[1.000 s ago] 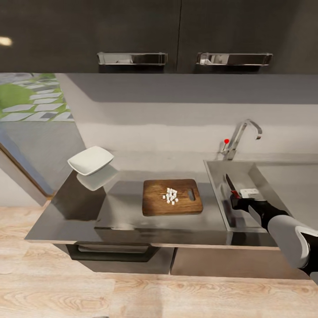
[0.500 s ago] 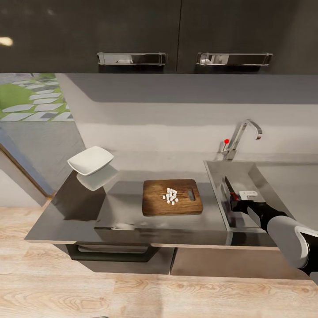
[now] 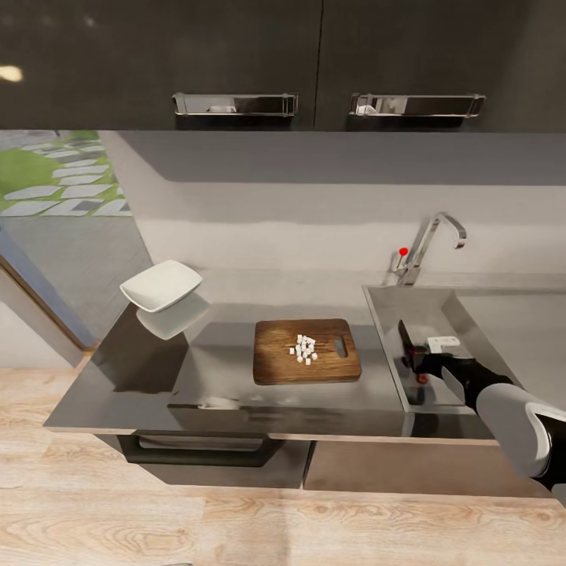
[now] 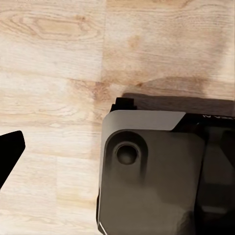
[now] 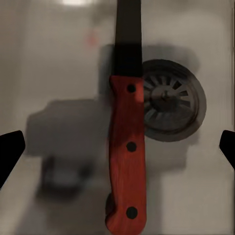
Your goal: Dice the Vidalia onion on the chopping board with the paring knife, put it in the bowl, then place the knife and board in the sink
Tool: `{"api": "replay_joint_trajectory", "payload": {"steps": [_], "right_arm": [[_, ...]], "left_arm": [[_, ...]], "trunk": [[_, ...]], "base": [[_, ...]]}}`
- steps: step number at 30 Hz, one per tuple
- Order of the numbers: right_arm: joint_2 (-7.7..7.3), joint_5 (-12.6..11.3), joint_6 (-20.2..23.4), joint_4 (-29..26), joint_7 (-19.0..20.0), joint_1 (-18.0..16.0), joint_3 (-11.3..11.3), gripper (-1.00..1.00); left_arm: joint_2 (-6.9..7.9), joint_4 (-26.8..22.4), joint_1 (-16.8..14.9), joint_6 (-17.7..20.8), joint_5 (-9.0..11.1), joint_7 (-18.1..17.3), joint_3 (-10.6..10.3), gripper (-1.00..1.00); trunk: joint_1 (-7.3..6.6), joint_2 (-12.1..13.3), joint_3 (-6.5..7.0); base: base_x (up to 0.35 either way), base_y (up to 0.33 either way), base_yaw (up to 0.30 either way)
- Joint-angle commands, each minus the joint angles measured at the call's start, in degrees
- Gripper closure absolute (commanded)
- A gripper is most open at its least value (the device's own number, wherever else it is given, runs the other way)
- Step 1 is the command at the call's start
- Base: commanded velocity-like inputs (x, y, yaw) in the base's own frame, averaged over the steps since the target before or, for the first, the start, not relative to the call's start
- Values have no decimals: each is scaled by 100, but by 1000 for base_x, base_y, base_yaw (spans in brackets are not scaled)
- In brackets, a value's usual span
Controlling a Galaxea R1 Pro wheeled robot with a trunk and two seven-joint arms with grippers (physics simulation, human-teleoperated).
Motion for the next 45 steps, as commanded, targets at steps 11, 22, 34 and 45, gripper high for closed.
{"api": "replay_joint_trajectory", "payload": {"steps": [11, 22, 34, 45], "right_arm": [[209, -539, 2710, -2840, 318, -2, -32, -100], [495, -675, 2942, -3094, 396, -2, -18, -100], [490, -671, 2943, -3096, 396, -2, -22, -100], [513, -655, 2929, -3021, 399, -2, -7, -100]], "left_arm": [[-31, 25, -12, -40, 46, 3, -47, -100], [-26, 25, -12, -40, 46, 3, -47, -100], [-35, 33, -11, -40, 46, 3, -47, -100], [-35, 34, -14, -40, 46, 3, -47, -100]], "trunk": [[3, -10, -10], [3, -10, -10], [3, -10, -10], [3, -10, -10]], "base": [[0, 0, 0], [-82, 58, 0], [-58, 270, 0], [0, 188, 0]]}}
